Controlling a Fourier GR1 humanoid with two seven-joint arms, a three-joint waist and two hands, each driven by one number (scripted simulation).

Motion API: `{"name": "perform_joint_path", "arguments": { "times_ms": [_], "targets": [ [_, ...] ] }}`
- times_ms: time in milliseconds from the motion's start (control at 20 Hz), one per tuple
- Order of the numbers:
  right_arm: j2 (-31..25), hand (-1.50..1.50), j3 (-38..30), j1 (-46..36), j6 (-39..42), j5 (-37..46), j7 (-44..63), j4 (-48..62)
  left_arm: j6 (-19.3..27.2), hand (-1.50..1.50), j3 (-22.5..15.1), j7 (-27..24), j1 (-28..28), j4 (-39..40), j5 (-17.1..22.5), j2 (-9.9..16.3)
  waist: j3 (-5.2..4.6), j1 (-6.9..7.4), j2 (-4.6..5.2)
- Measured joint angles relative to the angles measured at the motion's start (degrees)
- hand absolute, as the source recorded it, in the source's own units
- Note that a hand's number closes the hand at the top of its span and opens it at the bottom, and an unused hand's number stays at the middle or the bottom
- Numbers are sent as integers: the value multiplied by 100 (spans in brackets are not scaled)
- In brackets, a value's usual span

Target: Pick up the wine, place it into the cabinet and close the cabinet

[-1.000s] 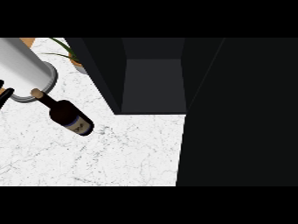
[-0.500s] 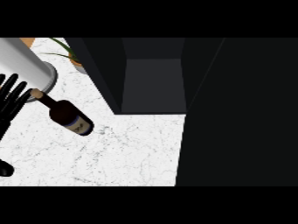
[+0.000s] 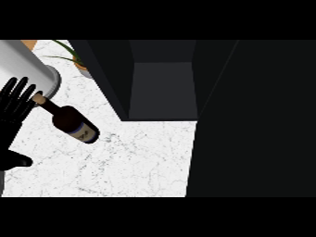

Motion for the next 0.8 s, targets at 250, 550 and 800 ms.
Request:
{"name": "perform_joint_path", "arguments": {
  "times_ms": [250,550,800],
  "targets": [
    [53,-150,105,126,15,18,-131,-1,-87,-150,-60,-435,-123,572,-336,-33,1,-10,-1],
    [12,-150,-86,216,133,-9,-232,9,-300,-150,-198,-999,-188,1157,-712,-52,2,-3,0],
    [33,-150,-99,127,111,-10,-164,13,-492,-150,-238,-1441,-418,1808,-919,0,0,-4,1]
  ]
}}
